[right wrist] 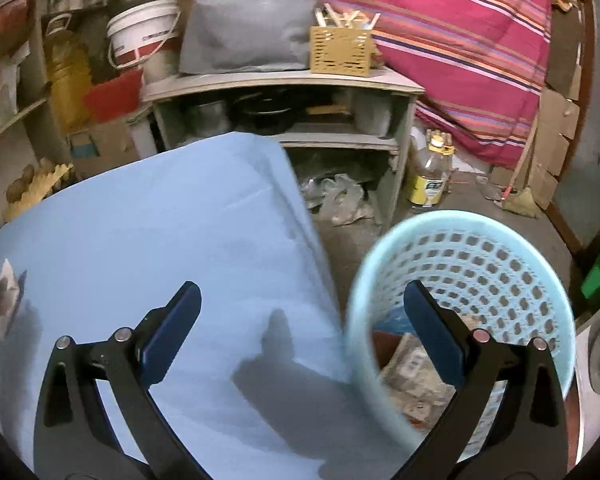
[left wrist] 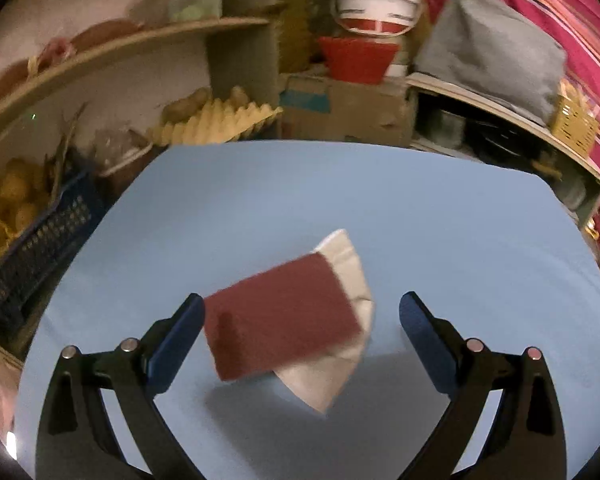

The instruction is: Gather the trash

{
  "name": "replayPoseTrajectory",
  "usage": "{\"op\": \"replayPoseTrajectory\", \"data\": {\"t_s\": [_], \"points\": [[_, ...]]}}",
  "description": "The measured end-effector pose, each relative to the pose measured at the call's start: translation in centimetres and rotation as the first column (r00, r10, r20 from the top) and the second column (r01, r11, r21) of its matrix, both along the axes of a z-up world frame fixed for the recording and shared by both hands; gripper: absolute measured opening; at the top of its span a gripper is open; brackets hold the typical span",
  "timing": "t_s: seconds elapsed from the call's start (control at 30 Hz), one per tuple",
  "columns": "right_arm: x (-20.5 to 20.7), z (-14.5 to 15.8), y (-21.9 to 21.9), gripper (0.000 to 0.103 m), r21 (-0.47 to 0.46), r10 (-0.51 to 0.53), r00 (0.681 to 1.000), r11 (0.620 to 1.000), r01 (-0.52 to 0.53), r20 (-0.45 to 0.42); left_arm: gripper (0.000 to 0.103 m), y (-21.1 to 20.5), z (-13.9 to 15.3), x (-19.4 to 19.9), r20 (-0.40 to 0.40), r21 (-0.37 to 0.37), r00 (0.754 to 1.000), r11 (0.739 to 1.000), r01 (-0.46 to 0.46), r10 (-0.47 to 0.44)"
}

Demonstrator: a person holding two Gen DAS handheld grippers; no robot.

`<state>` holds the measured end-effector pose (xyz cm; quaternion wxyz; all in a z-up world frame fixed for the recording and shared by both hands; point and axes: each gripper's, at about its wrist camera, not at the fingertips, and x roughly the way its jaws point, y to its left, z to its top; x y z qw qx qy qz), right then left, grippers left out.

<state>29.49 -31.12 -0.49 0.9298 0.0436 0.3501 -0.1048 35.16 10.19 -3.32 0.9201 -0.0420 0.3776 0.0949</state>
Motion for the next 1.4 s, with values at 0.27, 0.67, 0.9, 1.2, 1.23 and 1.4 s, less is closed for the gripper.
{"op": "replayPoseTrajectory", "data": {"t_s": [0.27,0.67,0.9,1.2,1.23,1.4], "points": [[1.1,-0.3,4.2,0.099,-0.029,0.054,0.998,0.998,-0.054,0.025,0.096,0.9,-2.7,1.8,-0.076,-0.031,0.997,0.999,-0.033,0.03],[2.1,-1.2,10.6,0.098,-0.076,0.154,0.988,0.985,-0.153,0.008,0.077,2.2,-2.1,0.9,-0.068,-0.095,0.996,0.994,0.05,-0.057],[2.0,-2.2,16.2,0.098,-0.084,0.247,0.969,0.965,-0.247,-0.009,0.049,5.6,0.2,-1.8,-0.01,-0.126,0.993,0.985,0.116,-0.118],[1.3,-3.1,23.9,0.098,-0.088,0.365,0.931,0.927,-0.365,-0.024,0.032,11.5,1.3,-5.2,-0.009,-0.102,0.996,0.991,0.085,-0.086],[1.3,-3.2,24.7,0.098,-0.088,0.376,0.926,0.922,-0.377,-0.025,0.032,12.1,1.2,-5.3,-0.013,-0.108,0.997,0.991,0.078,-0.08],[1.4,-3.6,27.3,0.098,-0.102,0.402,0.915,0.909,-0.403,-0.036,0.063,15.3,0.5,-6.0,-0.026,-0.096,1.0,0.995,0.013,-0.015]]}}
